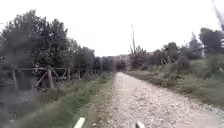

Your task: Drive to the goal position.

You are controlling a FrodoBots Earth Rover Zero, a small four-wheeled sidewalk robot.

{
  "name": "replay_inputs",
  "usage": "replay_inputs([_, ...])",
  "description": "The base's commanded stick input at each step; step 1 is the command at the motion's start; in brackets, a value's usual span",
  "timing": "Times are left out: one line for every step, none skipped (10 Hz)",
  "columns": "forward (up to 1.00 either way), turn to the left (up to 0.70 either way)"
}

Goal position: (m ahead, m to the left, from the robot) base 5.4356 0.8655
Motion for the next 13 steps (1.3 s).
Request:
replay_inputs([0.7, 0.0])
replay_inputs([0.7, 0.0])
replay_inputs([0.7, -0.1])
replay_inputs([0.7, -0.26])
replay_inputs([0.7, -0.27])
replay_inputs([0.7, -0.1])
replay_inputs([0.7, 0.0])
replay_inputs([0.7, 0.0])
replay_inputs([0.7, 0.0])
replay_inputs([0.7, -0.33])
replay_inputs([0.7, -0.12])
replay_inputs([0.7, -0.01])
replay_inputs([0.7, 0.0])
